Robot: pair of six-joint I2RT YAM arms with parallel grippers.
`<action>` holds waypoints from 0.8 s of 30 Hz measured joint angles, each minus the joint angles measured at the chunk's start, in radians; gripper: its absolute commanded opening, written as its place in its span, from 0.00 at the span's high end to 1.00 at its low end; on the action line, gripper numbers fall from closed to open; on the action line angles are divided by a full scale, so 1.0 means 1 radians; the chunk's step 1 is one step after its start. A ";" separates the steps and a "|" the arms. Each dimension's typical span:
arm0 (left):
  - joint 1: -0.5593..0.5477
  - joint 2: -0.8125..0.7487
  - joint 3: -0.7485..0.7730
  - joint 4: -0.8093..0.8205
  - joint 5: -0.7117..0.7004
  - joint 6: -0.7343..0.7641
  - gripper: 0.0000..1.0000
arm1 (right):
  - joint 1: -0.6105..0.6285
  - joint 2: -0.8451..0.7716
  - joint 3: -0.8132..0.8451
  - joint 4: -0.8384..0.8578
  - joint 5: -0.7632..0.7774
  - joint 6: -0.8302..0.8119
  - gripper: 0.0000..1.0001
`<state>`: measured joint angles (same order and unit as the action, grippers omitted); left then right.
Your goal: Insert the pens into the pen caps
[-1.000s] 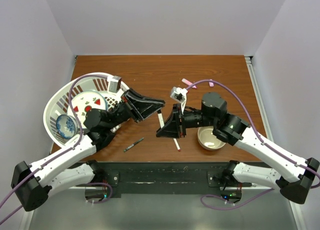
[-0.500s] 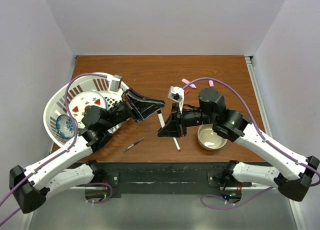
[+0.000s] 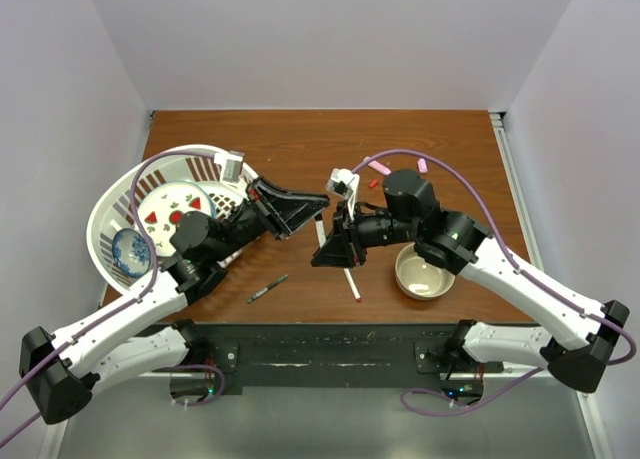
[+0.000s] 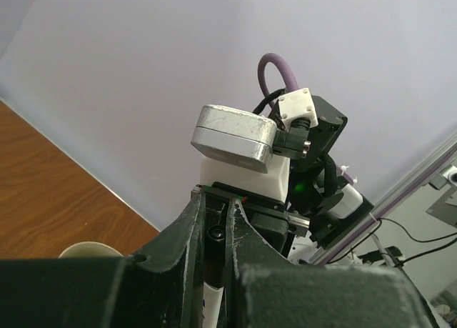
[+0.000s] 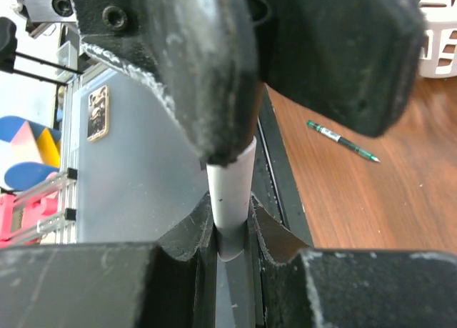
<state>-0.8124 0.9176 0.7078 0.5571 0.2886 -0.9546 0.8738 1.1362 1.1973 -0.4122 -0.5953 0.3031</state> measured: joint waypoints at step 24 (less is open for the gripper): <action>-0.016 0.007 -0.019 0.150 -0.124 -0.127 1.00 | -0.149 0.005 -0.001 0.151 -0.298 0.156 0.96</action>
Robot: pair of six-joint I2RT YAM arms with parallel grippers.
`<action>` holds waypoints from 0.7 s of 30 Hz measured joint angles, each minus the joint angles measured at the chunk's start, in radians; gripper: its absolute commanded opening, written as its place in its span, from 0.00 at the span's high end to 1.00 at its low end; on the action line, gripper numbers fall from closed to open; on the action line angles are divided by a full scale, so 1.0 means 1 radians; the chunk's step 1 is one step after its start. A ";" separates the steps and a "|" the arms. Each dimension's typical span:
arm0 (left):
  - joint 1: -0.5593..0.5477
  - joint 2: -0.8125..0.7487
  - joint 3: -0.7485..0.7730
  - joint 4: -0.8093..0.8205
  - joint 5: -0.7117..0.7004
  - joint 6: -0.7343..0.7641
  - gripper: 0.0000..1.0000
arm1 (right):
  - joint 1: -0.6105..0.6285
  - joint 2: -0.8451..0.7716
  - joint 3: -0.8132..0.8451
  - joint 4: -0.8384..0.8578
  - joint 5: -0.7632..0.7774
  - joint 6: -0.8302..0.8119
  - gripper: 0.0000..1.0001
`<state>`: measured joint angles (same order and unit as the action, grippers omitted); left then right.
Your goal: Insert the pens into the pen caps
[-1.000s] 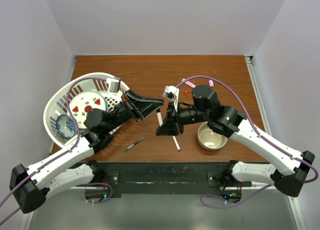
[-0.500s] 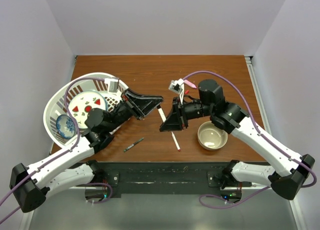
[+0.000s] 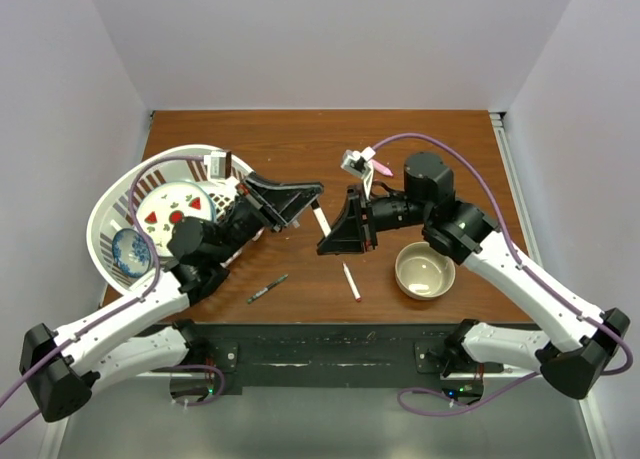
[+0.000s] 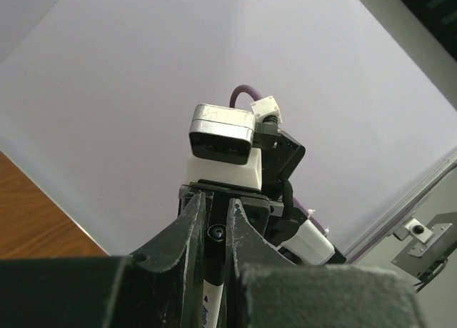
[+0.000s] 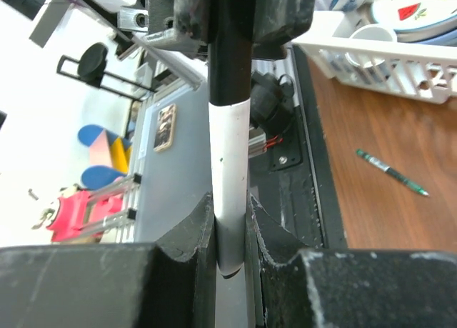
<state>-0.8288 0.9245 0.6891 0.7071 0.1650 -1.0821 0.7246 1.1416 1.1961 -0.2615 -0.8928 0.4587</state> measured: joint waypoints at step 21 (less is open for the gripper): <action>0.092 0.542 0.464 -0.738 0.039 0.288 1.00 | -0.075 -0.675 -0.238 -0.233 0.563 -0.092 0.24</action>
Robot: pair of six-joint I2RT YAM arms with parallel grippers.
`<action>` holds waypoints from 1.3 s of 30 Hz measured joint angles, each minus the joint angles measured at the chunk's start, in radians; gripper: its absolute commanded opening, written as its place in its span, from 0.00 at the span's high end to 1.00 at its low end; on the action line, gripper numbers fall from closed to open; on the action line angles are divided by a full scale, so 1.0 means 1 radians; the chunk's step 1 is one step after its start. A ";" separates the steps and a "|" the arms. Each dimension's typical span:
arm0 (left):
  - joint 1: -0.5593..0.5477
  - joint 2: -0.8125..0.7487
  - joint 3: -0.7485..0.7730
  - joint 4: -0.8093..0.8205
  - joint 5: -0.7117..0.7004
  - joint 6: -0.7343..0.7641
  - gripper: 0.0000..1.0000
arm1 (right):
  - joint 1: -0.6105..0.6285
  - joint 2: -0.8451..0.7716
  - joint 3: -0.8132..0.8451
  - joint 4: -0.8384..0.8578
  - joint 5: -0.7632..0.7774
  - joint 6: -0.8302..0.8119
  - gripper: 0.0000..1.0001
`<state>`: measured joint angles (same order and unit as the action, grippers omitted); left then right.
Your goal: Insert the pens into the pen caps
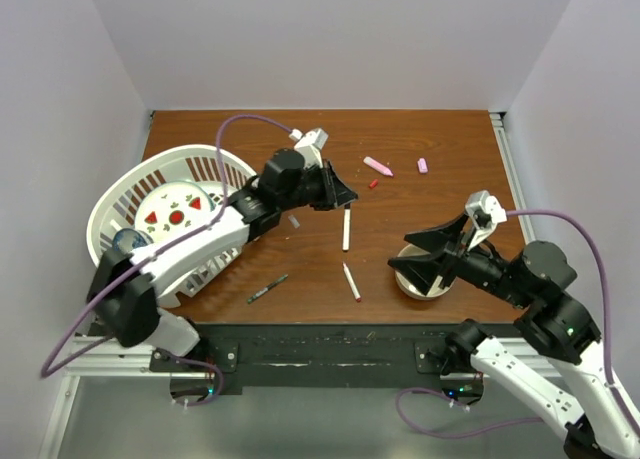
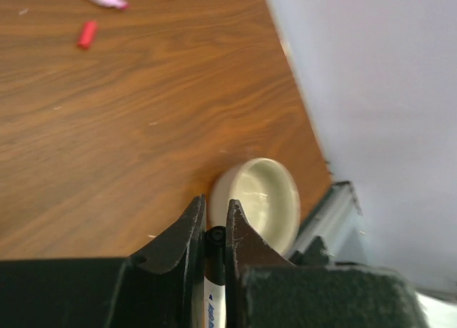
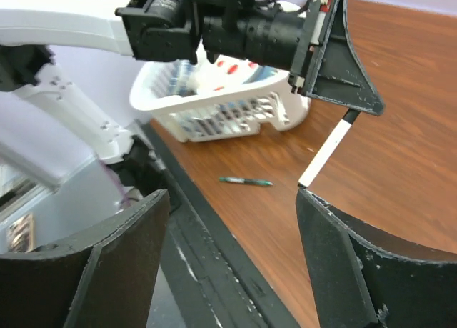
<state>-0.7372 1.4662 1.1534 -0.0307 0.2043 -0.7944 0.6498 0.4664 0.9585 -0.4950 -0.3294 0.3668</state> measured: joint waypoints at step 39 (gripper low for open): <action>0.162 0.378 0.176 -0.018 -0.155 0.094 0.29 | 0.001 0.279 -0.167 -0.177 0.268 0.132 0.46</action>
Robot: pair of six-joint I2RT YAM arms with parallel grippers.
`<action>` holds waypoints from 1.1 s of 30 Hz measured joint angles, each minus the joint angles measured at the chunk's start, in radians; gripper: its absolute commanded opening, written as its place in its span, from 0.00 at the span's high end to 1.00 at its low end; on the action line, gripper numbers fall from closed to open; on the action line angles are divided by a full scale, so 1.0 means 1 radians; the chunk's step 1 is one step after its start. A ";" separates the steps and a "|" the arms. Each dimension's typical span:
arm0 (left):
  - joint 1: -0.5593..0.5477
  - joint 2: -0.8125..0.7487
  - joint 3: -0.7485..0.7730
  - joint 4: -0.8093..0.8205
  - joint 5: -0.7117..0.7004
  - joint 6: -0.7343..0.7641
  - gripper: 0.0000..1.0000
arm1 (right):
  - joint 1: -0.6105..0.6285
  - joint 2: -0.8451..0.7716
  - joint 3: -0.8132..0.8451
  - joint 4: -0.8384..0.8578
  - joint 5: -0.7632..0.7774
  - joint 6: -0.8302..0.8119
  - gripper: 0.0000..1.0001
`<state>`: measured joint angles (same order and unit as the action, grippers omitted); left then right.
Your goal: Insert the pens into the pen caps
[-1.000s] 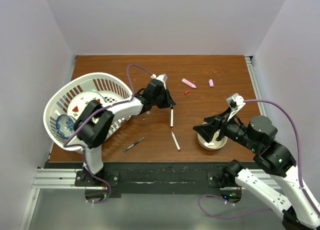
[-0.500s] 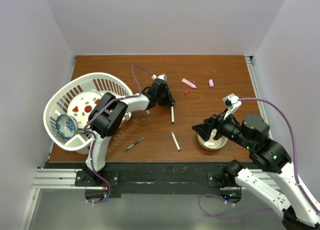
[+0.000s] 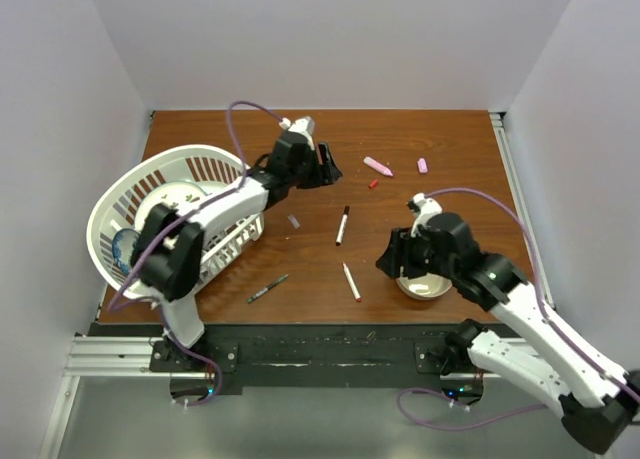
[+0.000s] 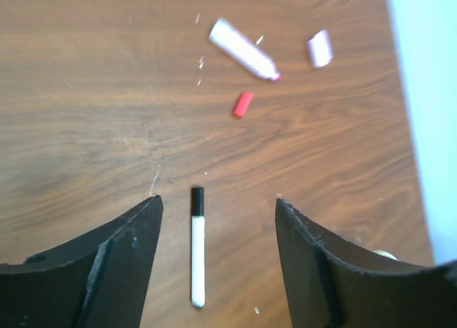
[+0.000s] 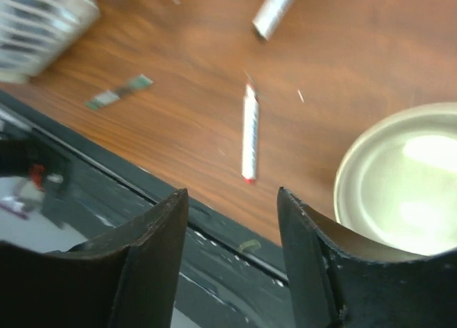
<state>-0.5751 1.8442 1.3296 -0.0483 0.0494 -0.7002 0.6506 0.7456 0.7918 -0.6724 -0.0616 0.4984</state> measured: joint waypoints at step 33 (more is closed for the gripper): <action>0.024 -1.051 -0.661 -0.189 0.210 0.250 0.00 | 0.179 0.859 0.107 0.315 0.148 0.002 0.67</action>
<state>-0.5507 0.7937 0.6682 -0.2371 0.2592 -0.4500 0.8295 1.6047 0.8989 -0.3573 0.0864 0.5003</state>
